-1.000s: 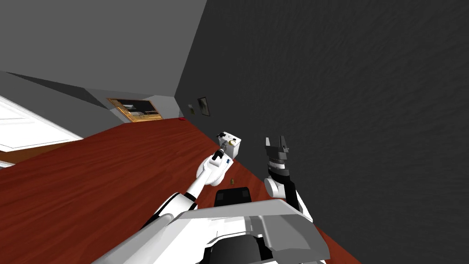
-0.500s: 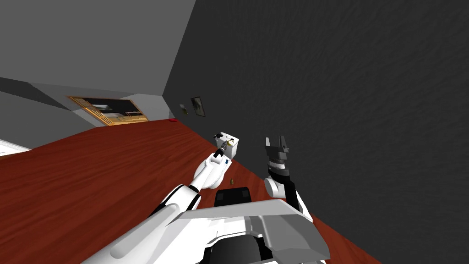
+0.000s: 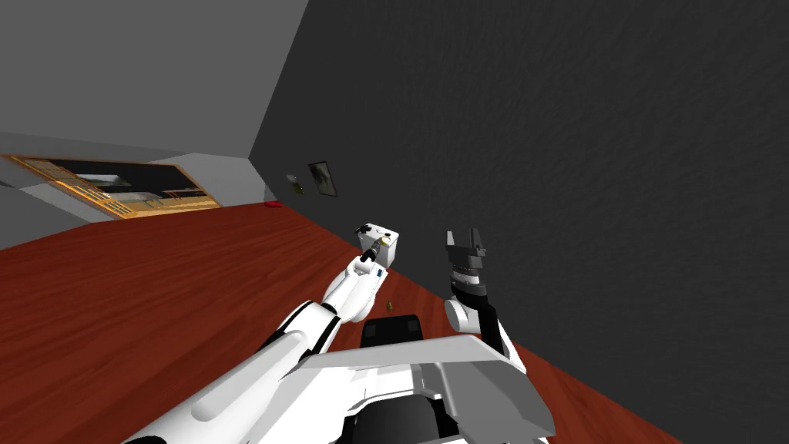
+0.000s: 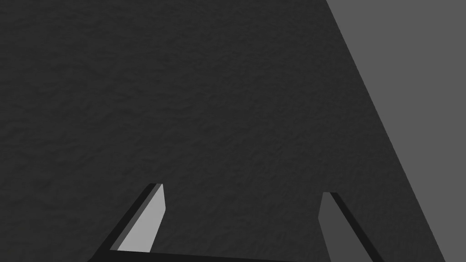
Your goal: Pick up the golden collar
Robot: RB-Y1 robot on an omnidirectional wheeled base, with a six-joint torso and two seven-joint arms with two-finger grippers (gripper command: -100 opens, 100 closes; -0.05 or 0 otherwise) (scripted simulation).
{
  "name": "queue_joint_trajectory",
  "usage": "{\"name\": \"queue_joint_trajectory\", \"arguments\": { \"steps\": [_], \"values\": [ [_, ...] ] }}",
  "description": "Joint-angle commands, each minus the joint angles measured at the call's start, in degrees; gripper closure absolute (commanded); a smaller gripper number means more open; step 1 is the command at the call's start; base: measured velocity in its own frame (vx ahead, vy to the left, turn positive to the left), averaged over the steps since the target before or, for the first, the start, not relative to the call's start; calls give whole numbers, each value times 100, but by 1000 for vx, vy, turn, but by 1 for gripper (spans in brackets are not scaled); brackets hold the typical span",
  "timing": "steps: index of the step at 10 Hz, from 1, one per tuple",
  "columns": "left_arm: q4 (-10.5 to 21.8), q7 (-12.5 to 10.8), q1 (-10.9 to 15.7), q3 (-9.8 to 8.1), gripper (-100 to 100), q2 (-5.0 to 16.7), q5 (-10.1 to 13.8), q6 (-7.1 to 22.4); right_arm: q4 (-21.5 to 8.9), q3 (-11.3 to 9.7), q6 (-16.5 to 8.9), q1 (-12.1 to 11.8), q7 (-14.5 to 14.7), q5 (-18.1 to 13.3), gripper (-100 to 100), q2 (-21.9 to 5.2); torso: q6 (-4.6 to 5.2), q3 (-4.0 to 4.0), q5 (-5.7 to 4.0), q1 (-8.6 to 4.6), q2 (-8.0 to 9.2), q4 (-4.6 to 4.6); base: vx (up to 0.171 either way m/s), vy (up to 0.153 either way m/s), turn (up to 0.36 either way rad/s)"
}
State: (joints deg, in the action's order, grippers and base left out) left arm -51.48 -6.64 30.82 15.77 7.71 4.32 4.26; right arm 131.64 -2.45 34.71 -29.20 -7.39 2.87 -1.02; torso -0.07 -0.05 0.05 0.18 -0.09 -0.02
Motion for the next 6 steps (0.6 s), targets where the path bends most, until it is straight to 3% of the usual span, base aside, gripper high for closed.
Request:
{"name": "queue_joint_trajectory", "arguments": {
  "steps": [1, 2, 4, 6],
  "values": [
    [286, 30, 230, -29, -100, -8, -1, 34, 0, 0, 0, 0, 0, 0, 0, 0, 0, 0, 0, 0, 0, 0, 0, 65, -182],
    [409, 30, 230, -29, -100, -8, -1, 34, 0, 0, 0, 1, 0, 0, 0, 0, 4, 0, 0, 1, 0, 0, 3, 52, -125],
    [838, 83, 557, -80, -100, -9, -10, 104, 0, 0, 0, 0, 0, 0, 0, 0, 2, -1, 0, 1, -2, 0, 3, 73, -211],
    [1085, 107, 701, -104, -100, -8, -14, 133, 0, 0, 0, 0, 0, 0, 0, 0, -1, -1, 1, 2, -2, -1, 2, 54, -160]
  ]
}}
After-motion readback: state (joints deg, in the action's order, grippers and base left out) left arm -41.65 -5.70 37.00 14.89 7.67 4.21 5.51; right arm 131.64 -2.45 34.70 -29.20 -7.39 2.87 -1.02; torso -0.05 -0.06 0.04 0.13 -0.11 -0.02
